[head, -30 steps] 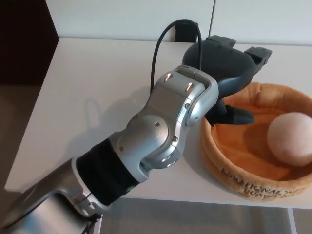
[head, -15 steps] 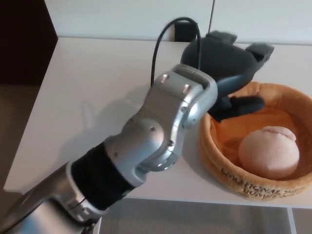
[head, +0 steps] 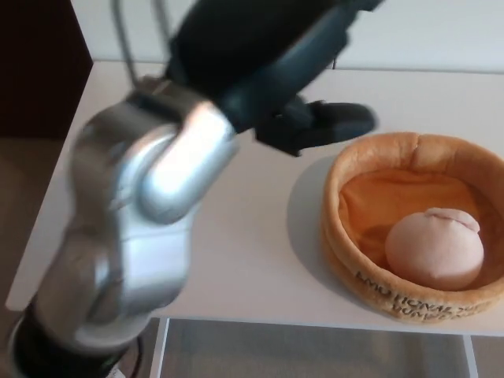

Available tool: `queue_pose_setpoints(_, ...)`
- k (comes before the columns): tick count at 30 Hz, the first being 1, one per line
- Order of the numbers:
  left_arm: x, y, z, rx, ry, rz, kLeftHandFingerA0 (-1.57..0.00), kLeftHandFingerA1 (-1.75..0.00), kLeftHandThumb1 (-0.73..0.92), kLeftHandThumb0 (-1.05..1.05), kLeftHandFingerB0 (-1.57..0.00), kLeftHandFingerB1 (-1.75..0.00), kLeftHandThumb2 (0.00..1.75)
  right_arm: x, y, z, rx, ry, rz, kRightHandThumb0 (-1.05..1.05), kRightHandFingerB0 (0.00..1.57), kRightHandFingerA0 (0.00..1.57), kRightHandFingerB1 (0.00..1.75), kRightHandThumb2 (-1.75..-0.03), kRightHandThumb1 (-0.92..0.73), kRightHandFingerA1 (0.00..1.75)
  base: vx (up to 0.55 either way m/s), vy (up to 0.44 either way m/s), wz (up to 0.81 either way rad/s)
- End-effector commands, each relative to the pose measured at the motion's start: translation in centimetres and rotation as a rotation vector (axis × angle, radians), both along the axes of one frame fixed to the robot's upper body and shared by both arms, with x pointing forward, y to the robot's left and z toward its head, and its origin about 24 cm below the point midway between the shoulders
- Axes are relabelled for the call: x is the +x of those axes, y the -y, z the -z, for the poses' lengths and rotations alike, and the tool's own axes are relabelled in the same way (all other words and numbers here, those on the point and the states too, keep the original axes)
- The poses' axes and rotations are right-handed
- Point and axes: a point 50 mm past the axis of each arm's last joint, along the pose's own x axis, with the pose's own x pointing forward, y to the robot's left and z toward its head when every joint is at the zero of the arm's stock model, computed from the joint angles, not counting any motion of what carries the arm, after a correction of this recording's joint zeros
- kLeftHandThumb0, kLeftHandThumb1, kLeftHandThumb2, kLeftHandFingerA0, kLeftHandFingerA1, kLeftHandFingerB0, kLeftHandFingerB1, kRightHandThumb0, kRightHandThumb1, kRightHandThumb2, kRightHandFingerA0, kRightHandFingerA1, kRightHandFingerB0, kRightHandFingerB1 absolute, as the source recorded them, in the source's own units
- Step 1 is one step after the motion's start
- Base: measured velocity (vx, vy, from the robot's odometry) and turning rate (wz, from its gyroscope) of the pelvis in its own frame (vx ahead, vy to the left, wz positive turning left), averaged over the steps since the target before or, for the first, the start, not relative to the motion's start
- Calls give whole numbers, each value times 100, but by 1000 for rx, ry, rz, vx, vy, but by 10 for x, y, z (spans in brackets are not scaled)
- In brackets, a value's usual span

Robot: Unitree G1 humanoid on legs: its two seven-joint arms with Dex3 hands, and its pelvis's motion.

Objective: The robot walks towards a table in front, picks a dumpling toy with left hand and puts it in an orange round plate

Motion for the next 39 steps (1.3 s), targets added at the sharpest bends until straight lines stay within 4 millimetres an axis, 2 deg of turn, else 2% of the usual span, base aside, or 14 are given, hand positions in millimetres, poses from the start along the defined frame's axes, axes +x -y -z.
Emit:
queue_pose_setpoints(1, -99, -95, 18, -249, 87, 254, -11, -50, 35, -9, -9, -48, 84, 11, 5, -2, -24, -7, 72, -41, 31, 80, 31, -59, -60, 89, 0, 0, 0)
queue_pose_setpoints(7, -138, -121, 46, -338, -81, 208, -14, -53, 41, -3, -17, -52, 92, 4, 8, -1, -25, -17, 80, -40, 30, 79, 31, -59, -60, 96, 0, 0, 0)
queue_pose_setpoints(8, -158, -134, 58, -376, -176, 138, -30, -38, 56, -2, -28, -36, 60, 0, 9, 0, -26, -27, 87, -41, 31, 77, 30, -58, -61, 90, 0, 0, 0)
queue_pose_setpoints(12, -170, -143, 67, -401, -238, 86, -30, -38, 56, -2, -28, -36, 60, -2, 10, 0, -28, -34, 94, -41, 31, 77, 30, -58, -61, 90, 0, 0, 0)
queue_pose_setpoints(14, -218, -197, 135, -447, -597, -237, -48, -45, 51, -5, -30, -33, 57, -8, 11, 1, -24, -63, 104, -40, 29, 78, 32, -59, -61, 78, 0, 0, 0)
queue_pose_setpoints(18, -239, -208, 156, -435, -704, -334, -48, -45, 51, -5, -30, -33, 57, -9, 12, 1, -25, -60, 103, -40, 29, 78, 32, -59, -61, 78, 0, 0, 0)
queue_pose_setpoints(24, -273, -233, 228, -109, -1106, -610, -19, -35, 46, 5, -34, -37, 68, -19, 12, 3, -31, -77, 120, -41, 30, 79, 31, -60, -61, 76, 0, 0, 0)
queue_pose_setpoints(25, -279, -242, 248, -5, -1202, -665, -3, -48, 31, 8, -24, -51, 91, -20, 12, 4, -30, -77, 124, -41, 29, 80, 31, -59, -61, 79, 0, 0, 0)
queue_pose_setpoints(28, -288, -255, 266, 153, -1280, -710, -3, -48, 31, 8, -24, -51, 91, -20, 12, 4, -28, -74, 129, -41, 29, 80, 31, -59, -61, 79, 0, 0, 0)
queue_pose_setpoints(29, -294, -263, 284, 219, -1358, -748, -6, -52, 25, 10, -28, -55, 84, -22, 11, 4, -28, -78, 132, -40, 28, 78, 31, -60, -62, 79, 0, 0, 0)
queue_pose_setpoints(30, -307, -275, 306, 386, -1484, -785, -15, -43, 44, -2, -41, -35, 61, -27, 10, 6, -29, -88, 131, -41, 30, 75, 31, -58, -62, 75, 0, 0, 0)
queue_pose_setpoints(34, -316, -280, 314, 497, -1547, -775, -15, -43, 44, -2, -41, -35, 61, -31, 10, 7, -31, -96, 125, -41, 30, 75, 31, -58, -62, 75, 0, 0, 0)
queue_pose_setpoints(35, -316, -280, 318, 518, -1599, -748, -49, -54, 55, -15, -44, -35, 57, -34, 11, 7, -31, -94, 139, -37, 32, 79, 31, -58, -59, 75, 0, 0, 0)
queue_pose_setpoints(39, -316, -282, 334, 537, -1760, -721, -57, -45, 50, -20, -50, -37, 55, -44, 13, 7, -33, -87, 155, -30, 34, 76, 33, -57, -57, 71, 0, 0, 0)
